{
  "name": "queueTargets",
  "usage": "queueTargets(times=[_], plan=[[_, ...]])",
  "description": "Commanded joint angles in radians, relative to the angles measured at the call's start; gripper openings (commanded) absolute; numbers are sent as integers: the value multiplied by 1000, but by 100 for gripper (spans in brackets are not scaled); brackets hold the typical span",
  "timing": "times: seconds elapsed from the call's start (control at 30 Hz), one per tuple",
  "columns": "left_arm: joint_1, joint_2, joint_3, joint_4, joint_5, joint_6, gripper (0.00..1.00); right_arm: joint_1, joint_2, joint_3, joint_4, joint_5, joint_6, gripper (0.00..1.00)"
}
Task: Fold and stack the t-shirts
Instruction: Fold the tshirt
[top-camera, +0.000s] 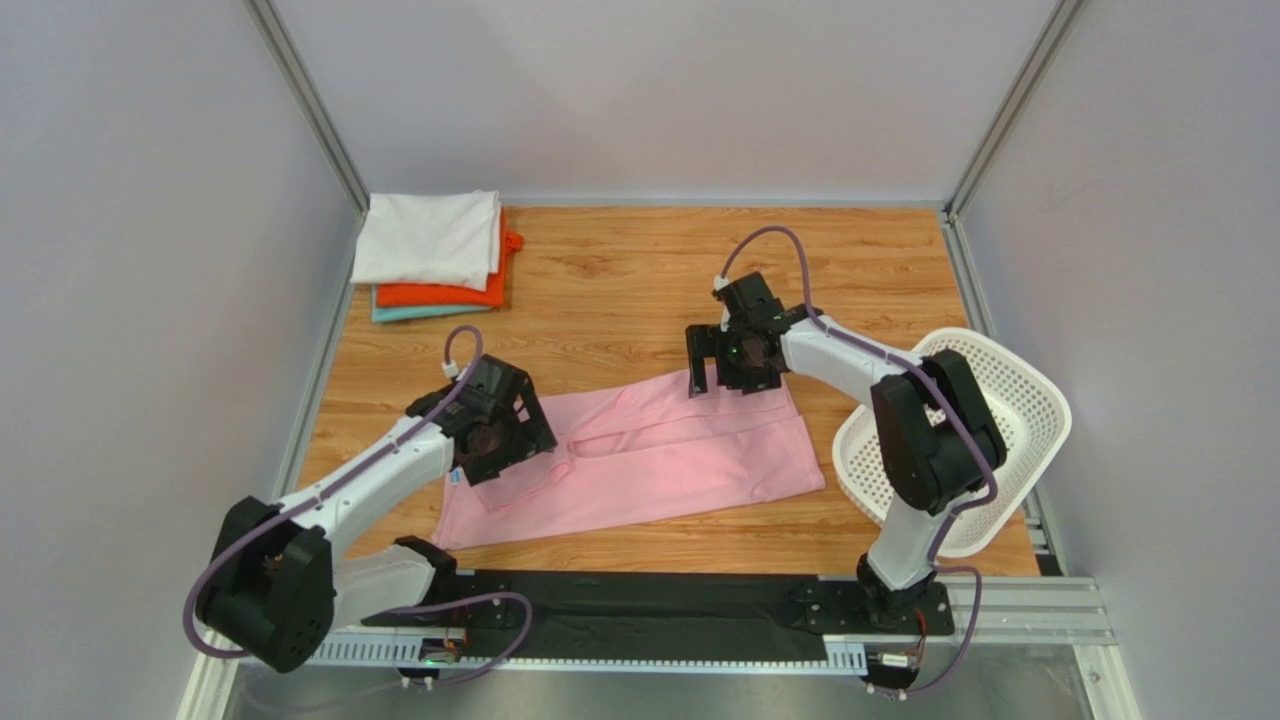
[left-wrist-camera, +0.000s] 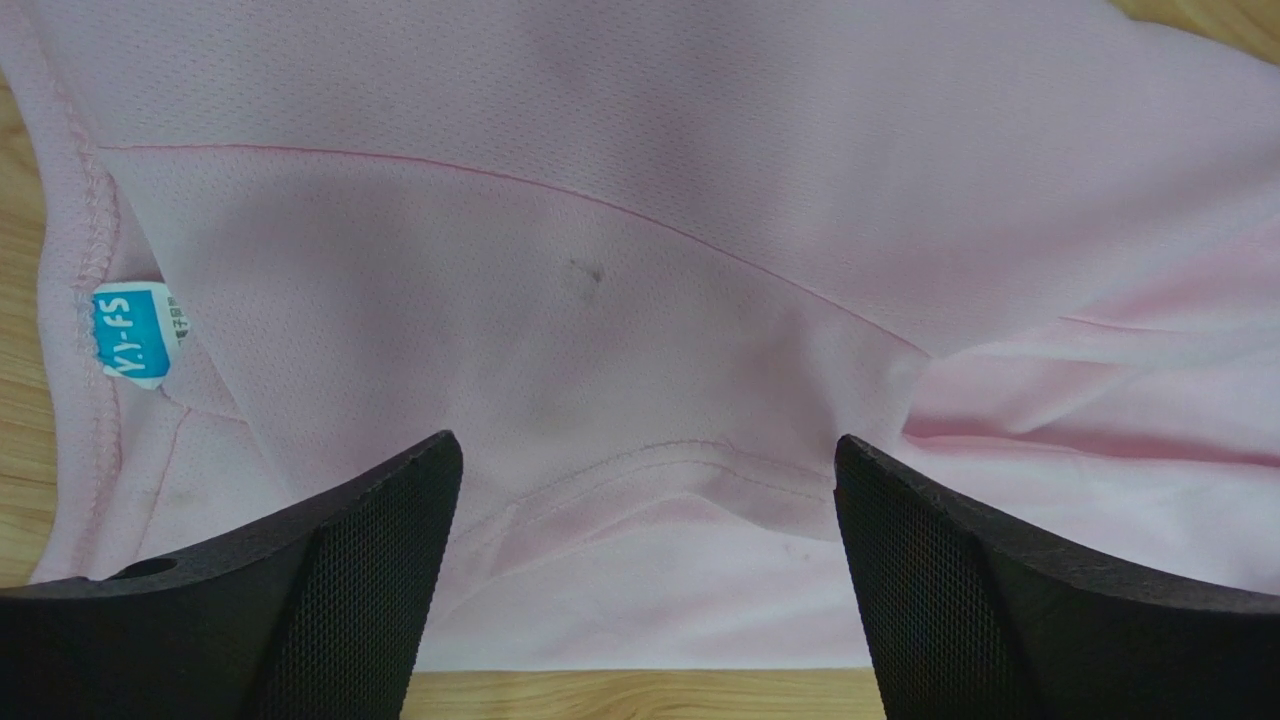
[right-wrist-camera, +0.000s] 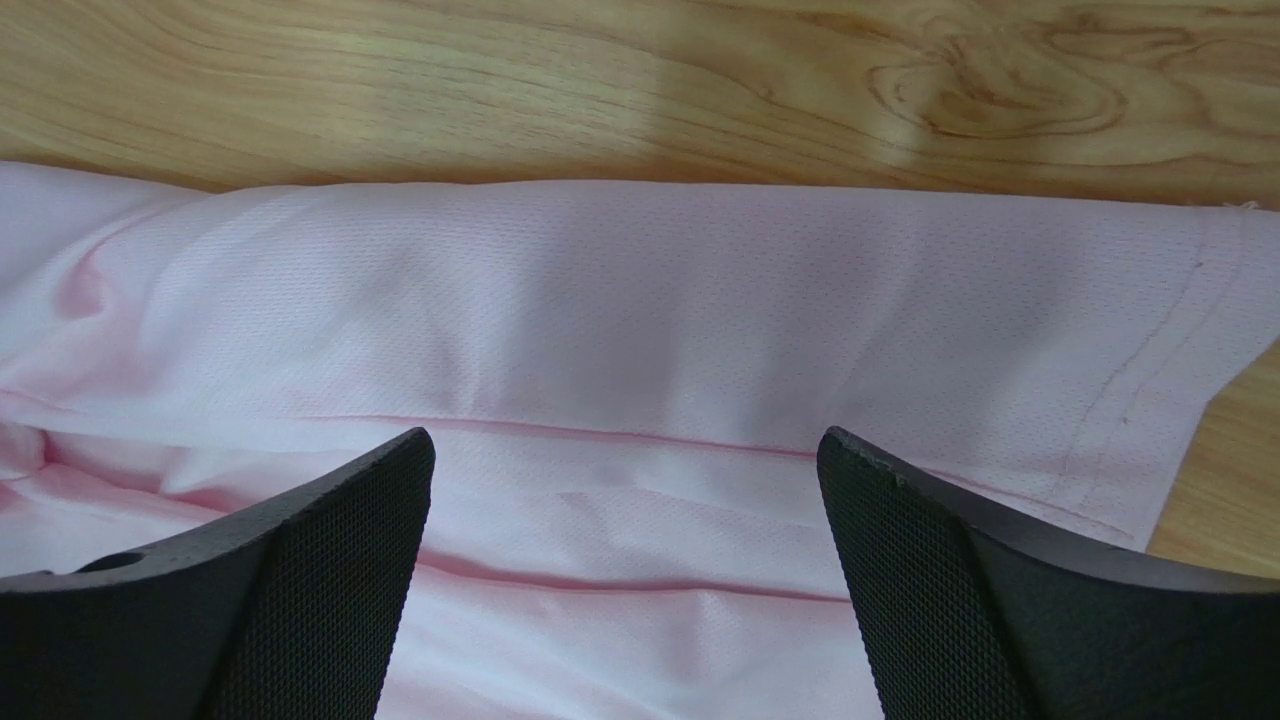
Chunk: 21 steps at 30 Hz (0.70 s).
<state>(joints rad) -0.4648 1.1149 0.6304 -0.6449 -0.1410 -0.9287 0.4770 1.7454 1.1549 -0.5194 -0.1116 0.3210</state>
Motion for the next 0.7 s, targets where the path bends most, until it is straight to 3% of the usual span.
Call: queueTargets(times=[0.0, 0.43, 0.67], plan=[[8, 62, -6, 53, -16, 11, 100, -5, 32, 29, 19, 9, 20, 100], [101, 187, -14, 108, 47, 34, 100, -103, -66, -204, 48, 46, 53, 100], [101, 406, 199, 133, 64, 70, 100, -71, -202, -311, 42, -11, 76, 100]])
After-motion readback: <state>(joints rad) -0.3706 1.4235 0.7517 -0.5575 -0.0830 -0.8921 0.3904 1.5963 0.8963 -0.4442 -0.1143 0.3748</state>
